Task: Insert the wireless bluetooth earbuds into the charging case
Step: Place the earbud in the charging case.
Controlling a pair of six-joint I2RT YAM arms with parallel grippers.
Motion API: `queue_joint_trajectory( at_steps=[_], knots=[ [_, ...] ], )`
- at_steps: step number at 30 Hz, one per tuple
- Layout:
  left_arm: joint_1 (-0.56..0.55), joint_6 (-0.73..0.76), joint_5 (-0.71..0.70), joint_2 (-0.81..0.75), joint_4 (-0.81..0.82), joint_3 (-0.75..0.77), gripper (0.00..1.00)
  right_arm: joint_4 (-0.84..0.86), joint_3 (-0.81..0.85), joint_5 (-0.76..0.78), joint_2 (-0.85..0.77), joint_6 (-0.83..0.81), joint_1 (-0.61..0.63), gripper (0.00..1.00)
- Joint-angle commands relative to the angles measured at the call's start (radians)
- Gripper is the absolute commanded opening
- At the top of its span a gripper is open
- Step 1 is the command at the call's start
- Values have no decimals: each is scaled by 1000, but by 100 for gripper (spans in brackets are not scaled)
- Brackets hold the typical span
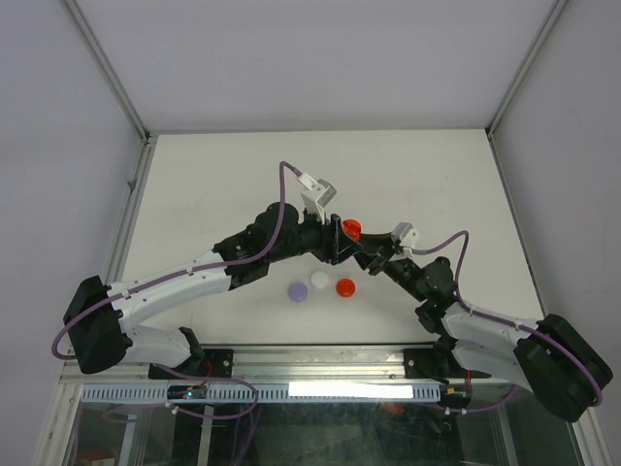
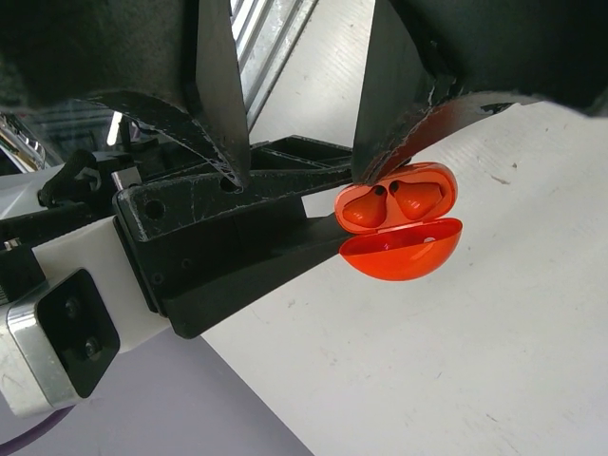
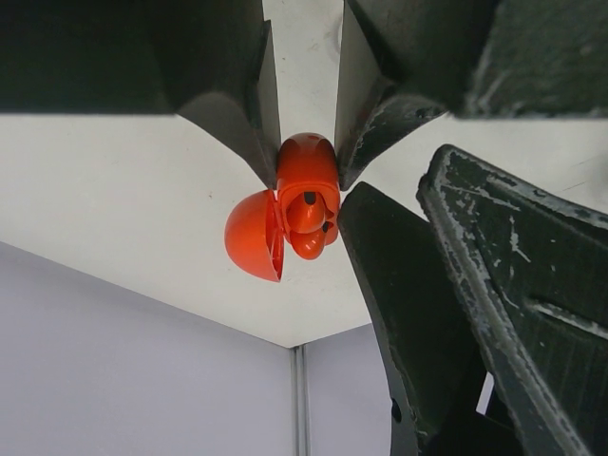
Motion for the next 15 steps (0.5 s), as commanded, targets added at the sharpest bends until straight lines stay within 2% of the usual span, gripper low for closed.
queue_joint_trajectory(
  at_steps=[1, 8, 15],
  knots=[
    [7, -20, 18, 5, 50, 55, 49, 67, 39, -10, -2, 8, -1, 0],
    [14, -12, -39, -41, 38, 48, 52, 62, 35, -17, -10, 8, -1, 0],
    [122, -9, -18, -140, 8, -14, 55, 56, 43, -66, -10, 19, -1, 0]
  ],
)
